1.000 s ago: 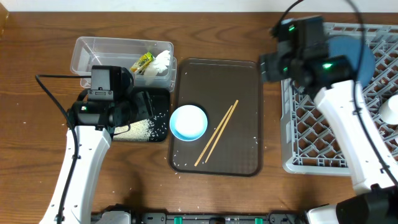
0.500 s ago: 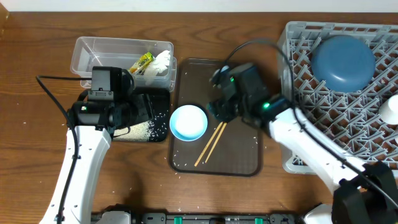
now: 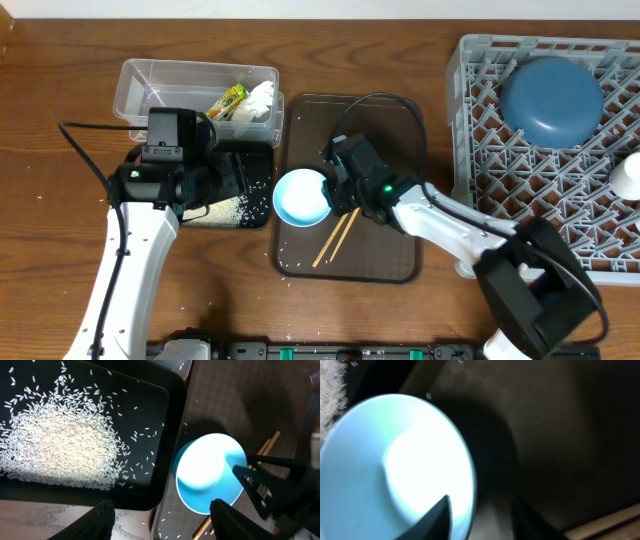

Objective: Sort waste into correct bins and load items into the dishwasher rack
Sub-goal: 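Reach the right gripper to the light-blue bowl and grasp it, then carry the light-blue bowl to the rack and set it upright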

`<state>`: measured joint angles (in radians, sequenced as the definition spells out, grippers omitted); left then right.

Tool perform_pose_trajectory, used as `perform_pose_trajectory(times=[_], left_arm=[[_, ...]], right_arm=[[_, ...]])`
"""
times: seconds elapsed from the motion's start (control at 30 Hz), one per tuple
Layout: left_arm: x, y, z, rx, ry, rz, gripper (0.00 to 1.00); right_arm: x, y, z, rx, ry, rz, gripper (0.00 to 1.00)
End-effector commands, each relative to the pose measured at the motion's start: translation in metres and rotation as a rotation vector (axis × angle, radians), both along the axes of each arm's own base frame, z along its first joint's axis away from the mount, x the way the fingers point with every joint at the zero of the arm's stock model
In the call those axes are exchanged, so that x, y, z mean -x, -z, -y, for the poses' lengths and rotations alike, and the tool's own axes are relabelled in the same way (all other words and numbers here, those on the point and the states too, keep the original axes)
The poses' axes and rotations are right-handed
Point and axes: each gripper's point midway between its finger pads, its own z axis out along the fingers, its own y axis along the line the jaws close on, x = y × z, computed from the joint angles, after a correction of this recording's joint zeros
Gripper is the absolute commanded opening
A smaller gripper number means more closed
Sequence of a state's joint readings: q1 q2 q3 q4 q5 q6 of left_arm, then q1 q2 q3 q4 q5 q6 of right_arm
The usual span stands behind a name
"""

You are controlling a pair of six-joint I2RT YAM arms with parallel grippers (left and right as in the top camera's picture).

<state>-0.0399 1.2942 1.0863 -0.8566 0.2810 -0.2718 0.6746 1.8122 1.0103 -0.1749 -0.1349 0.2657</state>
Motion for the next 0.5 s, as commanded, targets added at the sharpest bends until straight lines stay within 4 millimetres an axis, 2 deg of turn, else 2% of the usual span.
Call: perform_pose_trajectory(times=[0.0, 0.2, 0.33, 0.47], left_arm=[[0.002, 0.005, -0.002, -0.014, 0.003, -0.016, 0.64], [0.002, 0.005, -0.002, -0.014, 0.003, -0.015, 0.64], [0.002, 0.005, -0.002, -0.014, 0.003, -0.016, 0.64], [0.002, 0.005, -0.002, -0.014, 0.003, -0.015, 0.64]], right_arm=[[-0.001, 0.003, -0.004, -0.007, 0.019, 0.005, 0.25], [-0.001, 0.004, -0.004, -0.006, 0.019, 0.003, 0.01], [-0.004, 0.003, -0.001, 0.005, 0.030, 0.014, 0.01], [-0.026, -0.015, 0.016, 0.046, 0.085, 0.110, 0.01]])
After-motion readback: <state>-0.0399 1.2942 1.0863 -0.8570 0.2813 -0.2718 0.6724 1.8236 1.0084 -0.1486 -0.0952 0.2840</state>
